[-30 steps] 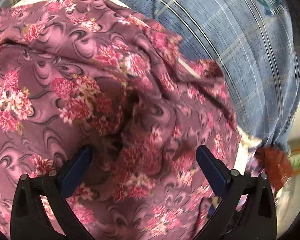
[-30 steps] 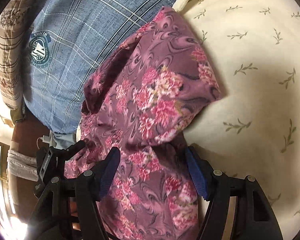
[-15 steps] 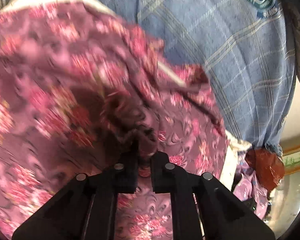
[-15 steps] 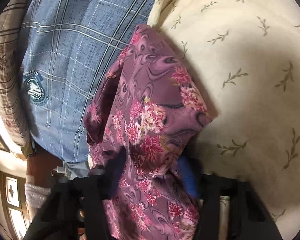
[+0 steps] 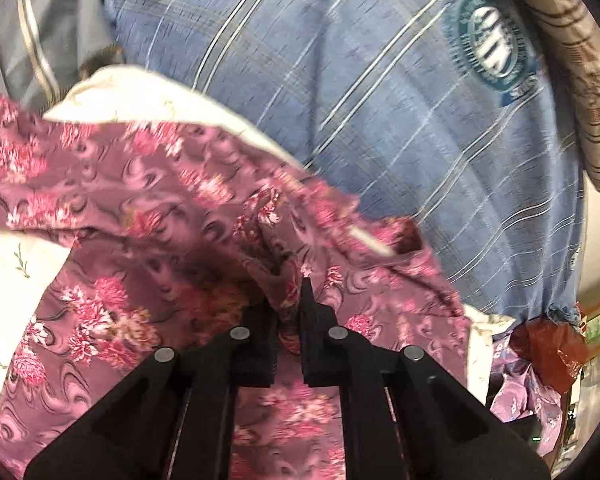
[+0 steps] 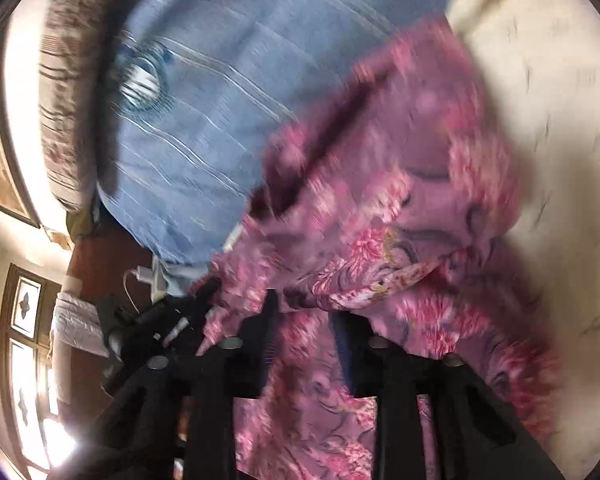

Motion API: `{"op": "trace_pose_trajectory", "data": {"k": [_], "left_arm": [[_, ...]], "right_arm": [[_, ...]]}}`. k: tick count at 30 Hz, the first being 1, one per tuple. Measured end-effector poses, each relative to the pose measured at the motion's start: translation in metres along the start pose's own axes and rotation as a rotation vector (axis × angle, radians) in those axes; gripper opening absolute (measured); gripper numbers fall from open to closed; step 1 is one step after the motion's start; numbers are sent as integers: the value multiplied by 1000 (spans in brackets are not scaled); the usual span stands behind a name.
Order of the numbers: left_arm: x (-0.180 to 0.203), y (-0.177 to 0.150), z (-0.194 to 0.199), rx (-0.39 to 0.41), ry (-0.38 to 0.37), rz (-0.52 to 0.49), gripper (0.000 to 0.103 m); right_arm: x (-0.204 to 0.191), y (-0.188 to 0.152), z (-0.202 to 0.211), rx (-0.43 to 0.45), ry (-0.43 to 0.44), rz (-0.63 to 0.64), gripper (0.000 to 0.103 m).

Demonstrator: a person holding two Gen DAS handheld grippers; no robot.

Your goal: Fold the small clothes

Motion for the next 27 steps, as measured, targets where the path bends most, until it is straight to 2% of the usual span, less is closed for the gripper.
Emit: {"op": "trace_pose_trajectory", "data": {"k": [4,6,9,13,17,20,23,24,25,27], "left_arm": [[-4,1,-4,-2,4,-4,6],[-4,5,-3,13,13,-7,6],[-5,10,2,23,15,2,6],[-5,20,14,58,8,12,6],[-10,25,23,76,15,29,6],[-13,26,29,82,30,25,6],[-11,23,30,80,32,19,6],[-8,19,29,71,29,15,6],[-5,14,28,45,24,32,6],[3,4,22,37,32,-4,6]], "right_arm": [[38,-2,-8,21,40,-130,41],[49,3,1,72,89,-185,42],[56,4,13,100,136,-223,43],[67,4,41,200,196,-288,54],[67,-1,28,181,270,-390,59],[79,14,23,239,307,-480,59],[89,22,24,279,294,-529,45],[89,24,31,290,265,-505,34],[87,22,41,313,239,-473,27],[87,28,73,385,181,-396,26]]}}
Point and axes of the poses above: each gripper's, at about its wrist camera, not at the fingertips, and z roughly against the way its jaws point, x to its right, y to its top, the point moved 8 cm from there along -z, roughly the way its jaws point, and after that the axes turned 8 degrees about y, right-handed, at the moved point
